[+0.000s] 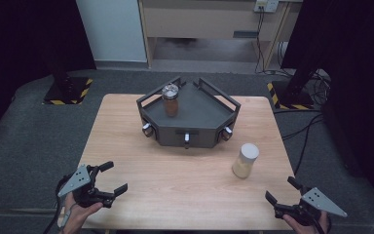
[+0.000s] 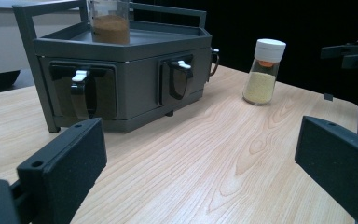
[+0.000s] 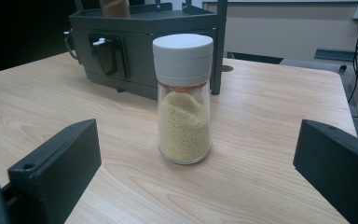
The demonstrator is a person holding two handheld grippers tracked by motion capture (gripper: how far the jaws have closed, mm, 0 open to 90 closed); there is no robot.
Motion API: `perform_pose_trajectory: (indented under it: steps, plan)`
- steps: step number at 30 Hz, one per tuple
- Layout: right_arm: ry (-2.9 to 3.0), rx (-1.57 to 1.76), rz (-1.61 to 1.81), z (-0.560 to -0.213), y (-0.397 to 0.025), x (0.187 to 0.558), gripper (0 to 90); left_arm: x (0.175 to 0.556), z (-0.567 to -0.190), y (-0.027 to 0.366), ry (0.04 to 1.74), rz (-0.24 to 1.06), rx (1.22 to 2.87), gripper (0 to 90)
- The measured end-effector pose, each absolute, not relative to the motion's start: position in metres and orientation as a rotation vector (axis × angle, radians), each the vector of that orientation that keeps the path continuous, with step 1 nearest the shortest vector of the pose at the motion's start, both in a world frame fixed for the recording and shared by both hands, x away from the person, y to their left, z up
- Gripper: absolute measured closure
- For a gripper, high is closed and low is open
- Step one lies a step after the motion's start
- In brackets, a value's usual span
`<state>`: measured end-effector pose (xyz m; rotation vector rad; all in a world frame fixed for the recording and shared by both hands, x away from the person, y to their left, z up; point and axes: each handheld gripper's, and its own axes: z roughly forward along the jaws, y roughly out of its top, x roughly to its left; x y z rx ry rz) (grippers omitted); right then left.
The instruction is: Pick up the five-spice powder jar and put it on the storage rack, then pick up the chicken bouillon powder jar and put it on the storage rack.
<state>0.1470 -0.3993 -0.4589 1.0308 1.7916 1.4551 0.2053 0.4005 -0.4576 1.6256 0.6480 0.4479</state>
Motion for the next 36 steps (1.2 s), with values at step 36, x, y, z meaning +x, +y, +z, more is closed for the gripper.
perform_pose_trajectory:
  steps: [36]
  plan:
    - [1.807, 0.999, 1.505, -0.43, -0.423, 0.148, 1.1, 0.202, -0.455, 0.396, 0.653, 0.46, 1.653, 0.9]
